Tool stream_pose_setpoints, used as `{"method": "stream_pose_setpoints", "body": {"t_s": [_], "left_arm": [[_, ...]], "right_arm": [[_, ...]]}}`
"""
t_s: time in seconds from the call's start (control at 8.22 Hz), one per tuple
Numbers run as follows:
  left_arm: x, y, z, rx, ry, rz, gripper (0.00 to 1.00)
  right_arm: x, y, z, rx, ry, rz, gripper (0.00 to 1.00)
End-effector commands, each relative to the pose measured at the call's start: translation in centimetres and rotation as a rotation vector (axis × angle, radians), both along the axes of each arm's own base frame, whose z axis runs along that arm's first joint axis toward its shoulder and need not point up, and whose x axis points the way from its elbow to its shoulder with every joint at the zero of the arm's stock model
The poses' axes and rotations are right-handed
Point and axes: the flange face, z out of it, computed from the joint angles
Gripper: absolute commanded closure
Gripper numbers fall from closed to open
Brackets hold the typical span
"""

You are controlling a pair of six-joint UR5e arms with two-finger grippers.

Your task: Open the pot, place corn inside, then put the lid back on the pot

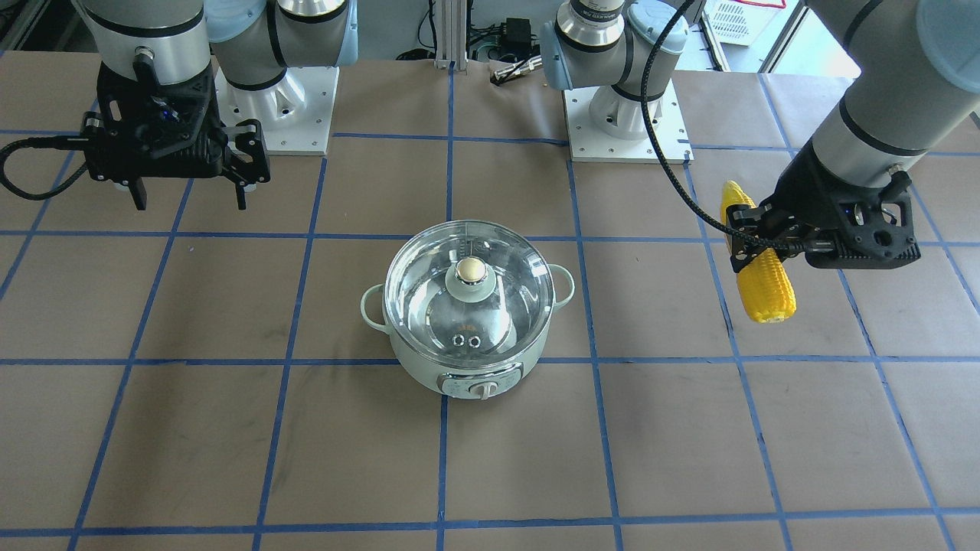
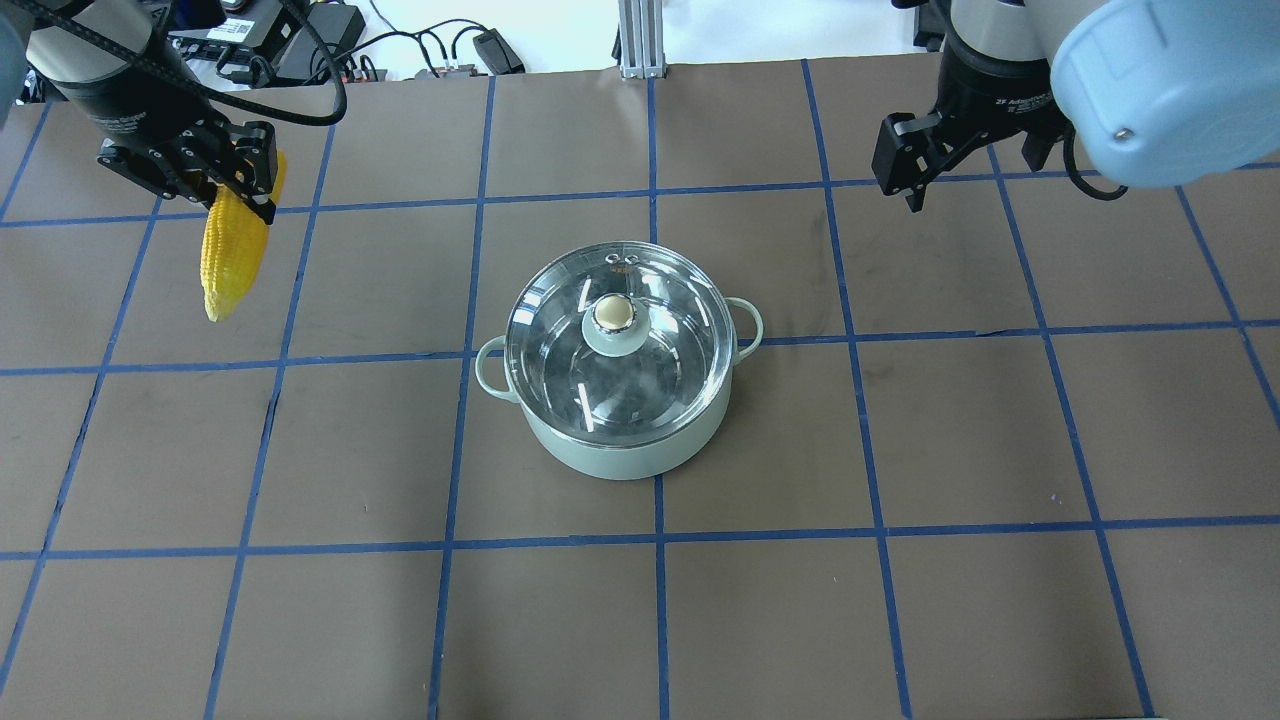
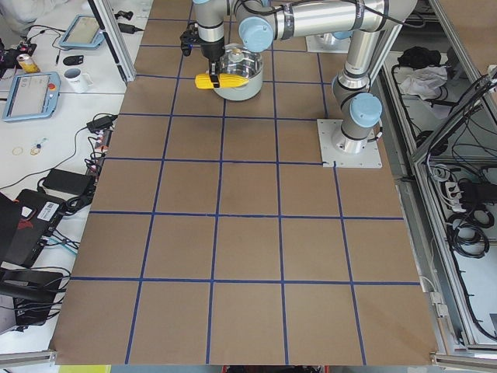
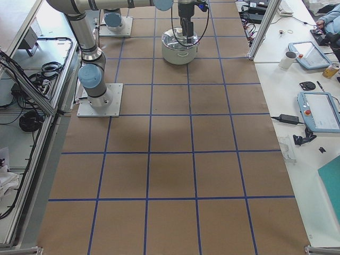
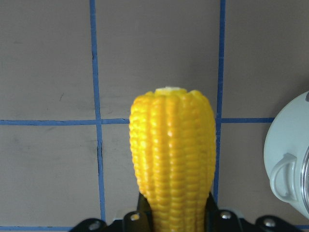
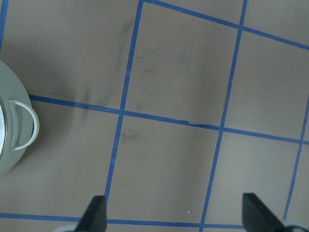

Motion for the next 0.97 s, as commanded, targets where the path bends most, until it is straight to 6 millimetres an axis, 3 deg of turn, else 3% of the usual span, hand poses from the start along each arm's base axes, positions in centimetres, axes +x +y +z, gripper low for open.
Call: {"method": "stream_pose_setpoints", "body": {"t_s": [0.0,0.85], "left_arm": [[0.00,0.01,0.01,0.000,0.000,0.000,1.00],[0.00,-0.11,-0.18,-0.001,0.002,0.000,1.00]], "right_arm": [[-0.12,-0.24,0.16,-0.019,0.001,-0.002,0.00],[-0.15,-0.23,0.03,-0.017,0.004,-0.003,0.00]]}}
